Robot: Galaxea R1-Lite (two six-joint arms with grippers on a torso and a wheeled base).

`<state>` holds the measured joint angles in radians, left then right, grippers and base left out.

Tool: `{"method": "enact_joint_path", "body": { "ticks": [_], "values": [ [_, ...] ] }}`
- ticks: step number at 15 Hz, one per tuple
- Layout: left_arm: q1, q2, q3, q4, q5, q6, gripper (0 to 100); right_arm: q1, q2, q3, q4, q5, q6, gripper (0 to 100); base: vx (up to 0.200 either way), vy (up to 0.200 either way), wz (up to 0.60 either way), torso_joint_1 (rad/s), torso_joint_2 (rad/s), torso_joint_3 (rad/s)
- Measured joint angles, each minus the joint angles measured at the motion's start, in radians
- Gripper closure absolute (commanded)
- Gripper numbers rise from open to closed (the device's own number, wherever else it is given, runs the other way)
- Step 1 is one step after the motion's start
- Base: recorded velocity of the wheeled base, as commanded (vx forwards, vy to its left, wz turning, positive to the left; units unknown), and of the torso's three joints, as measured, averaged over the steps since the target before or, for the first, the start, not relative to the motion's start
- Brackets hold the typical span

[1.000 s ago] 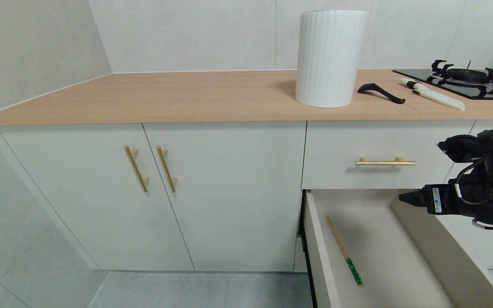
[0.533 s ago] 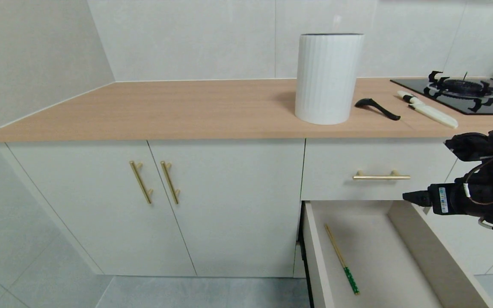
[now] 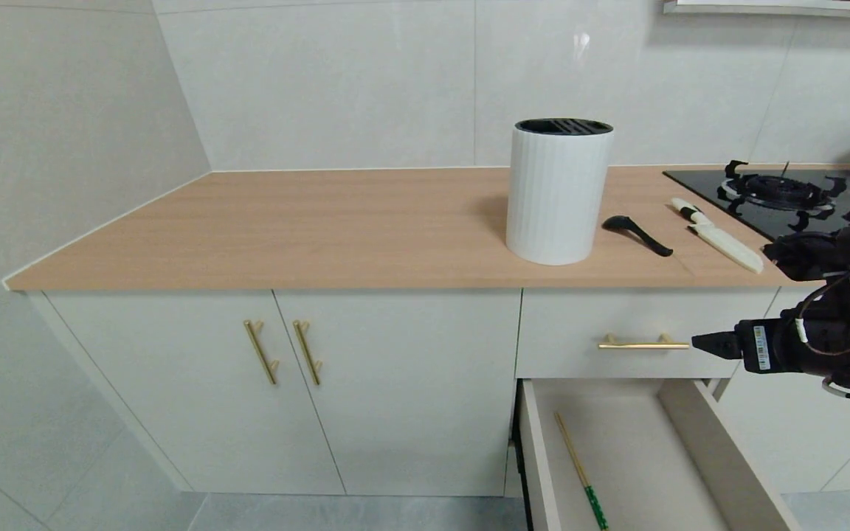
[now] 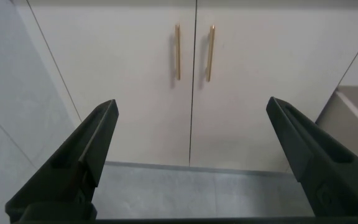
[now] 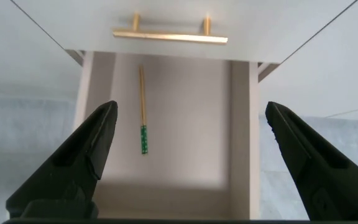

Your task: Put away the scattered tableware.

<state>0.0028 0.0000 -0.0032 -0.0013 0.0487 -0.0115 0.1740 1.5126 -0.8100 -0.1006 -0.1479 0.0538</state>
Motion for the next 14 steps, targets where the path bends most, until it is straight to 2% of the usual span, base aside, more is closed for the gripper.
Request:
{"method": "enact_joint_path", "body": {
  "ticks": [8,12,14],
  "values": [
    [0.000,0.000,0.000,-0.001,0.000,0.000,0,0.001,0.001,0.009,-0.002,0.020,-0.001,0,0.000,0.000,0.00,0.184,-0.48,-0.299],
    [0.000,0.000,0.000,0.000,0.000,0.000,0,0.001,-0.004,0.010,-0.002,0.024,-0.023,0,0.000,0.000,0.00,0.041,-0.10,-0.060],
    [0.000,0.000,0.000,0.000,0.000,0.000,0,-0.006,0.002,-0.012,-0.006,0.060,-0.045,0,0.000,0.000,0.00,0.000,0.00,0.000]
  ]
}}
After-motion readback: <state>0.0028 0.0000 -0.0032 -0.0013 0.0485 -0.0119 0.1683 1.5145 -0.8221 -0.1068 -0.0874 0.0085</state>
